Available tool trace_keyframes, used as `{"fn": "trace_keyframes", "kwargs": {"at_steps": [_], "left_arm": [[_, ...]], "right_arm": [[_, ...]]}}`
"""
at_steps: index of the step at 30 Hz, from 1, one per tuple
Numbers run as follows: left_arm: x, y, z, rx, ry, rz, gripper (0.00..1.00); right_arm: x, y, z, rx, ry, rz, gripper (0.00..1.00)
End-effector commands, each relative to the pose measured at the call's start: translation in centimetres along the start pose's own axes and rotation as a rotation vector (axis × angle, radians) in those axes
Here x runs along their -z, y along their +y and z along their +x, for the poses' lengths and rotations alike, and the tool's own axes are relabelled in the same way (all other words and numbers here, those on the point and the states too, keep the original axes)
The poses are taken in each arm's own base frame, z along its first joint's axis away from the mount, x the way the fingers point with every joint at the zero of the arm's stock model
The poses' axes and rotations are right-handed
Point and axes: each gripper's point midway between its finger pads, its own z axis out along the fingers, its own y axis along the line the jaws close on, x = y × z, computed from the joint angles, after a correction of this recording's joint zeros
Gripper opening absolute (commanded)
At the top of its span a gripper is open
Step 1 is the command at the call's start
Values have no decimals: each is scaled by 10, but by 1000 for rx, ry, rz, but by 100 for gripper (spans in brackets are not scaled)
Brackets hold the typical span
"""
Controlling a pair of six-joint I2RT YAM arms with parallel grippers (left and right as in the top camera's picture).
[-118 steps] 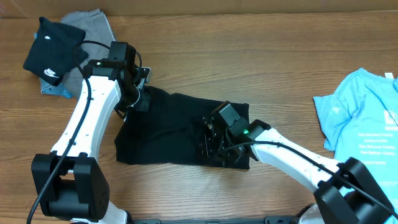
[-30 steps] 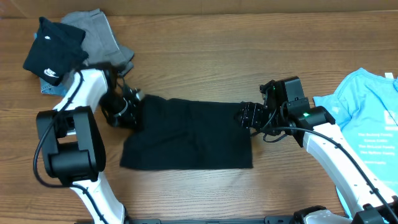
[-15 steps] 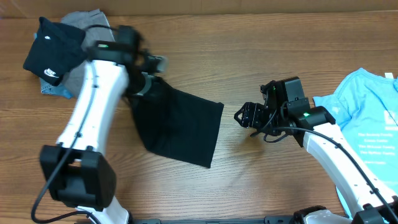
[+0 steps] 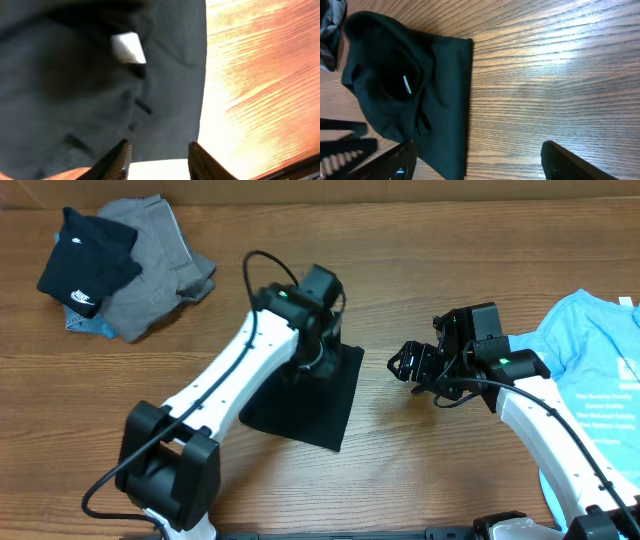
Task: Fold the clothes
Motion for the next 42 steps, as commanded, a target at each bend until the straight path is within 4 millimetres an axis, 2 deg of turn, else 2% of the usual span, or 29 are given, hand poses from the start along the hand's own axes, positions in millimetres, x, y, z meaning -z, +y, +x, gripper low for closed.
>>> {"fn": "trace_keyframes", "kwargs": {"at_steps": [1,4,6,7,9,10,13,17,21,23,28,31,34,38,42], "left_arm": [[-9,-9,8,41,25,-7,42],[-4,1,6,39,17,-59,42],[7,24,0,61,-4,-148,44],[15,37,-4,79,-19,-197,47],[28,61,-16,117,-66,-261,64],[32,70,-23,119,-88,-271,70],[31,86,-51,51,-161,-203,72],[14,84,-63,-70,-163,-81,73],[-5,85,-50,-93,-74,-68,72],[-12,84,-51,-117,-62,-71,69],[-12,86,-54,-128,-74,-85,61],[-13,83,-42,-122,-25,-63,54],[-13,84,-30,-114,25,-68,54],[-11,84,-21,-114,58,-69,45],[0,80,-29,-120,17,-59,47]], "right_arm": [[7,4,-6,17,-32,-5,83],[7,3,-6,15,-29,-3,83],[7,3,-5,14,-24,1,83],[7,3,-4,19,-23,0,83],[7,2,-4,31,-21,3,83],[7,2,-3,30,-20,3,83],[7,2,-4,30,-20,2,83],[7,2,-4,30,-20,2,83],[7,1,-2,27,-14,6,83],[7,1,-2,26,-12,7,83],[7,2,-3,30,-19,2,83],[7,2,-3,30,-19,3,84],[7,2,-4,34,-22,1,84],[7,5,-8,42,-37,-8,84],[7,11,-15,60,-64,-35,85]]}}
